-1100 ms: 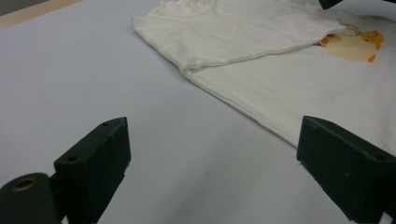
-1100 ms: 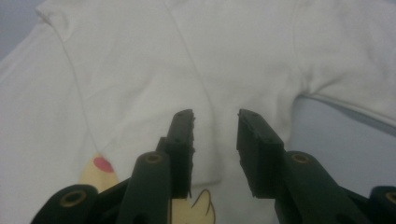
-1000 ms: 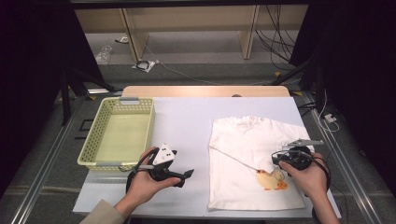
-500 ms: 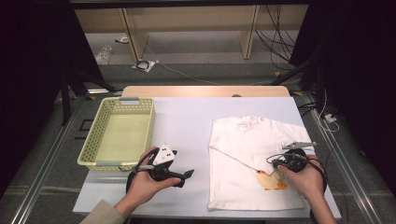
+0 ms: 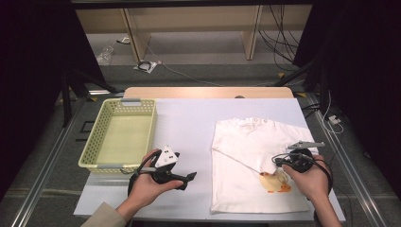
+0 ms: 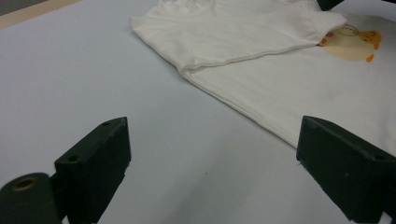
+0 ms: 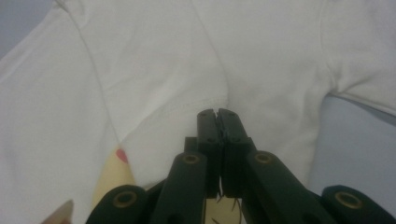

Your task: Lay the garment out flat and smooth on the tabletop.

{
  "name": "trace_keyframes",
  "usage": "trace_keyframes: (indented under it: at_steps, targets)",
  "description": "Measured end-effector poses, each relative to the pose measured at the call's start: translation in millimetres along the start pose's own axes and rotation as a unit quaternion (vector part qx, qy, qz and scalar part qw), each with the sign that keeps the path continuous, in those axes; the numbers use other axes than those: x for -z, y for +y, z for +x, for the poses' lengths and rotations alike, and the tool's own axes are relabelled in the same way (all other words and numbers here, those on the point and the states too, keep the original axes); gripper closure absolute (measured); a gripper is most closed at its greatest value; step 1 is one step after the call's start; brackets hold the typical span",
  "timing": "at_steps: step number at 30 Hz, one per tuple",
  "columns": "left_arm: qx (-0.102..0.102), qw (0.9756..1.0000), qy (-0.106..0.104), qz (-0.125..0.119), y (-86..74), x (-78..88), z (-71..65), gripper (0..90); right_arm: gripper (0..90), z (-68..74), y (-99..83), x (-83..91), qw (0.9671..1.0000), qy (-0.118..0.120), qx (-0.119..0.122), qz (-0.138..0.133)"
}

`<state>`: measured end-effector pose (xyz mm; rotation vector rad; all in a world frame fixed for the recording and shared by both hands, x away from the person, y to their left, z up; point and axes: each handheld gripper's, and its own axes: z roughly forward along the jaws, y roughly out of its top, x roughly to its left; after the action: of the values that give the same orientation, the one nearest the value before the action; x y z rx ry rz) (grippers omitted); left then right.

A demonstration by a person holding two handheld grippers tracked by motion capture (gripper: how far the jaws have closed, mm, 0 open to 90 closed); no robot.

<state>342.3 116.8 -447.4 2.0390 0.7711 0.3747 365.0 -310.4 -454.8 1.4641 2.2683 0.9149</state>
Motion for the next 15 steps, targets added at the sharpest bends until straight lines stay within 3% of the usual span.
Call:
trace_keyframes:
  at_steps: [15]
  targets:
    - [-0.002,1.0,-0.003,-0.004,0.5,-0.1,-1.0,10.0,89.5,9.7,10.1,6.4,0.999,0.029,-0.009,-0.033]
